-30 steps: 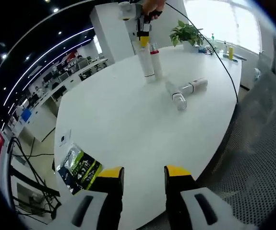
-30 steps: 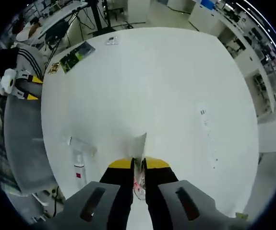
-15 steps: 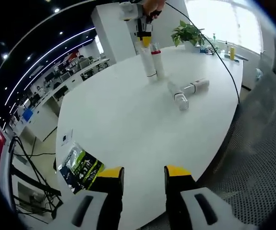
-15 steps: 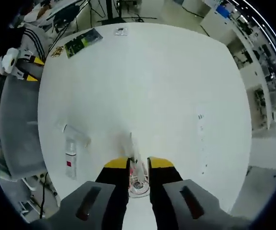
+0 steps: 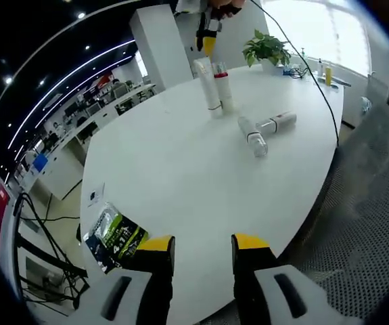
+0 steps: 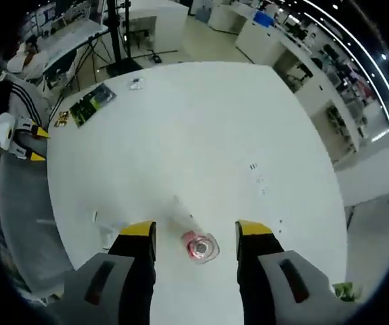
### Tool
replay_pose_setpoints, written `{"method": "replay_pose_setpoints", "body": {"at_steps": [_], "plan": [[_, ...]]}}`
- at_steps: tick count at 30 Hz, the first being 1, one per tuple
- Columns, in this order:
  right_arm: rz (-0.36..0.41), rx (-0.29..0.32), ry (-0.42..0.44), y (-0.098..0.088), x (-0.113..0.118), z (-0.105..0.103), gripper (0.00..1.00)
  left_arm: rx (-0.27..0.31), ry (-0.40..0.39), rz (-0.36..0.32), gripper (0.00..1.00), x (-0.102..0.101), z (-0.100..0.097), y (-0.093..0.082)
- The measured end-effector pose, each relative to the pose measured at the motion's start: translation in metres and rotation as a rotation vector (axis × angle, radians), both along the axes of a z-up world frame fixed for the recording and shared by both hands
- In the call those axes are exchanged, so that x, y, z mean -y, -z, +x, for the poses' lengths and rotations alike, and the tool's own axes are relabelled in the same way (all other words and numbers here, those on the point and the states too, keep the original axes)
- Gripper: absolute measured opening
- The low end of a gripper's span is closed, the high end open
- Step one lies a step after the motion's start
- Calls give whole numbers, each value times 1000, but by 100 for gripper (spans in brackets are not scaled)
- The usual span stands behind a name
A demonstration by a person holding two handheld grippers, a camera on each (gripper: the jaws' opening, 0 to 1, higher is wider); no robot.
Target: Arrange the skincare products in the storage area until every visible bottle or jar stands upright without overlapping.
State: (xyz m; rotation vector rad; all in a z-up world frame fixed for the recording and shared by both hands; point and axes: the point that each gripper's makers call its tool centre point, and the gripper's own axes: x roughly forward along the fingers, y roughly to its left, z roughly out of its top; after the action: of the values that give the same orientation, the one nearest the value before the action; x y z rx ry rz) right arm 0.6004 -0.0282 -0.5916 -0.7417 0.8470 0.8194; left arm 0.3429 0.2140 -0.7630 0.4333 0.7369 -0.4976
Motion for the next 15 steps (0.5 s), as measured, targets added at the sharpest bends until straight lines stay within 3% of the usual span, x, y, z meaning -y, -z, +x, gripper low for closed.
{"method": "replay_pose_setpoints", "body": {"at_steps": [4,8,9,11,15], "plan": [[97,71,-11,-12,-27,-28,48,-18,25,21,34,2,-3,4],[160,24,-12,6,-57,-72,44,-9,50,4,34,8,-5,2],[161,-4,-55,17,-66,-87,42,23,51,-39,34,15,-2,-5],[106,-25,-113,42,-66,-109,39,52,75,-69,34,20,-2,-11],[-78,-120,-147,104,-33,-134,35,8,91,-27,34,20,-7,-1]]}}
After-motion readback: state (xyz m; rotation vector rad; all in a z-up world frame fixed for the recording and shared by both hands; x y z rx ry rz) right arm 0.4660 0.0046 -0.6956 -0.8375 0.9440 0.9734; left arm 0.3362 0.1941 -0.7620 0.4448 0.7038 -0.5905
